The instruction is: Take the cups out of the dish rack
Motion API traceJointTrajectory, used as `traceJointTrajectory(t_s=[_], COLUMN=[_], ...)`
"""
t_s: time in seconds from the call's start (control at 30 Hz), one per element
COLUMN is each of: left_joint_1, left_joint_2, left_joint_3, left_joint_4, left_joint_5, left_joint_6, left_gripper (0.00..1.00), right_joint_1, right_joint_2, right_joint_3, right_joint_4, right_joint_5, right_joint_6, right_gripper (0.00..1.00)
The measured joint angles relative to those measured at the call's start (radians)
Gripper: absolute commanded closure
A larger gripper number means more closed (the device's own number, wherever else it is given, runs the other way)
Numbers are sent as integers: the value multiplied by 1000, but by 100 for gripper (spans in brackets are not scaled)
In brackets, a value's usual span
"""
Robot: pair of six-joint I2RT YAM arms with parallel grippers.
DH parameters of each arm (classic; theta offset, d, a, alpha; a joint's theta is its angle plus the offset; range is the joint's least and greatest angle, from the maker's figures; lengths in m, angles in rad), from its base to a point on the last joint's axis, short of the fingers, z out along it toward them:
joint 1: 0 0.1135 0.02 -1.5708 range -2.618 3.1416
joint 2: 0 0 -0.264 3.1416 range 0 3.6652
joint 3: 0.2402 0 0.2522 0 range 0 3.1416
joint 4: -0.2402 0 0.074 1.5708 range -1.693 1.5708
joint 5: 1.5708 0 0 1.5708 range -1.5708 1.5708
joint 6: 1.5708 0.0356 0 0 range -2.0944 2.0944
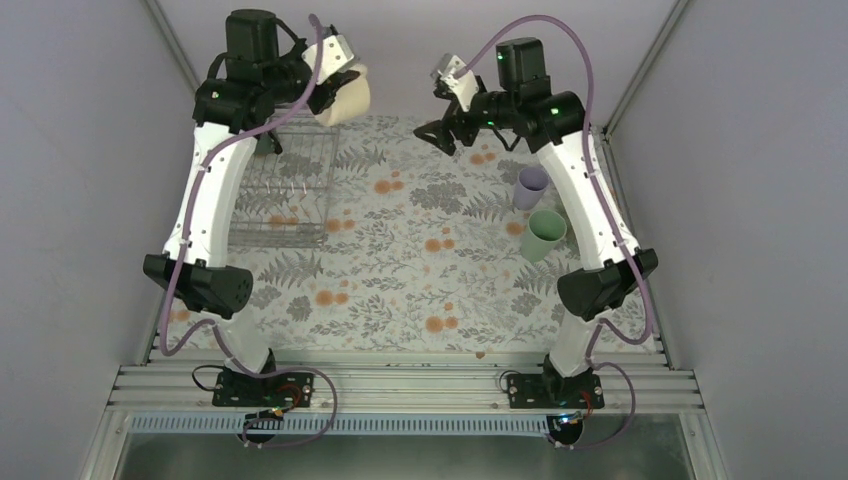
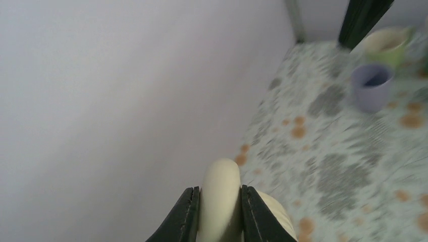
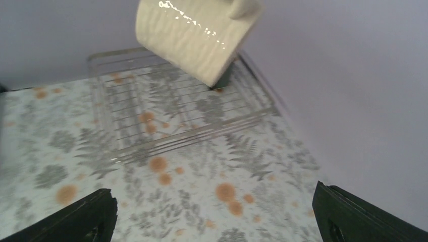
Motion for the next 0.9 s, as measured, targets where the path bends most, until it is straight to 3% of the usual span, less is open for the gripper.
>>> traceJointTrajectory(t_s=[0.1,0.3,0.43,0.77,0.9], left_joint_1=[-2,-35,-56,-85,-93], left_joint_2=[-31,-20,29,163,224], left_joint_3=[-74,-62,21,120,137], left_joint_4=[47,51,73,117,134], left_joint_5=[132,355,496,643,676], left_joint_6=[-117,-233,-285,-340,-357], left_gripper=[98,98,98,98,98], right_joint_1=[-50,-118,-115,-115,-115], right_joint_2=[7,8,18,60,60], right_joint_3=[-2,-29,-42,-117,-128], right_joint_4=[-64,-159,-181,-108,-42], right_joint_5=[-159,-418,-512,-643,-682], right_joint_6=[-39,-139,-171,-143,-99], right_gripper=[0,0,2,4,22])
